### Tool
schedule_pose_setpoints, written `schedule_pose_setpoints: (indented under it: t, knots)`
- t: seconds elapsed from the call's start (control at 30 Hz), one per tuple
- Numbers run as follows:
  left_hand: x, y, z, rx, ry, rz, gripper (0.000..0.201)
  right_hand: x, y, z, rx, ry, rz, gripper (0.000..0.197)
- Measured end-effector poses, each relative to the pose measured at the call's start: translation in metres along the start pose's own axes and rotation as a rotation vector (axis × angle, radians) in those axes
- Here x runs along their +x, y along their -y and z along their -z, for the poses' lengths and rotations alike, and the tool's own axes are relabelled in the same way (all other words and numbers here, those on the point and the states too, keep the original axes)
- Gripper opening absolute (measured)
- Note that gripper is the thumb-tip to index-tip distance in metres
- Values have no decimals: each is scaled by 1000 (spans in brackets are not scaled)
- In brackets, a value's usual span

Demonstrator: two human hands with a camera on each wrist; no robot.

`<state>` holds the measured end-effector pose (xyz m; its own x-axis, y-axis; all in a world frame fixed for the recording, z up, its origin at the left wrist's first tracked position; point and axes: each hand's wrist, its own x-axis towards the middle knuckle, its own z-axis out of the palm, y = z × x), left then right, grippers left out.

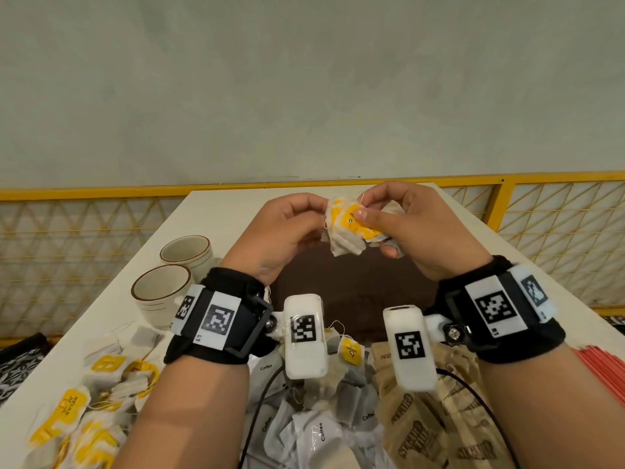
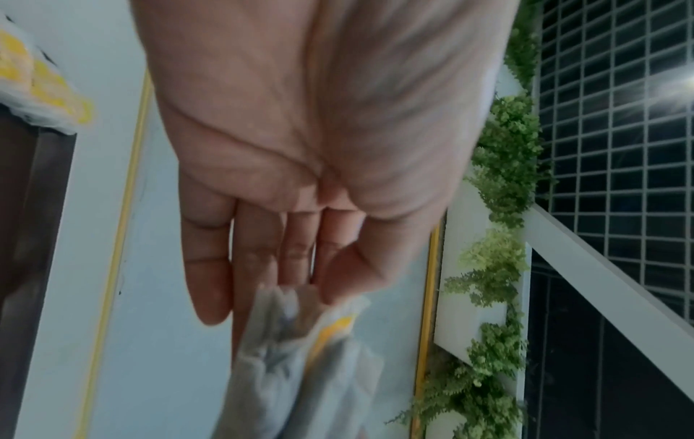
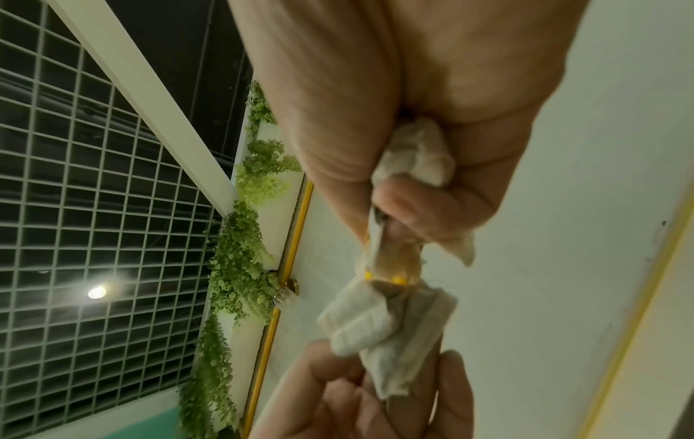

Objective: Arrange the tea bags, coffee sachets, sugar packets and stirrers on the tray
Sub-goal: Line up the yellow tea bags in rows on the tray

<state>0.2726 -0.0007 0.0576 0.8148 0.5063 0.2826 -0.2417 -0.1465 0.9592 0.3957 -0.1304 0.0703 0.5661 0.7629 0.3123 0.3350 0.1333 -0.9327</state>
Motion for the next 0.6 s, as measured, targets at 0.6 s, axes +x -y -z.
schedule_pose_setpoints:
  t: [0.6]
  knots:
    - [2,4,6,102,-42,-12,12,1,-3,-1,-38,-34,27,11]
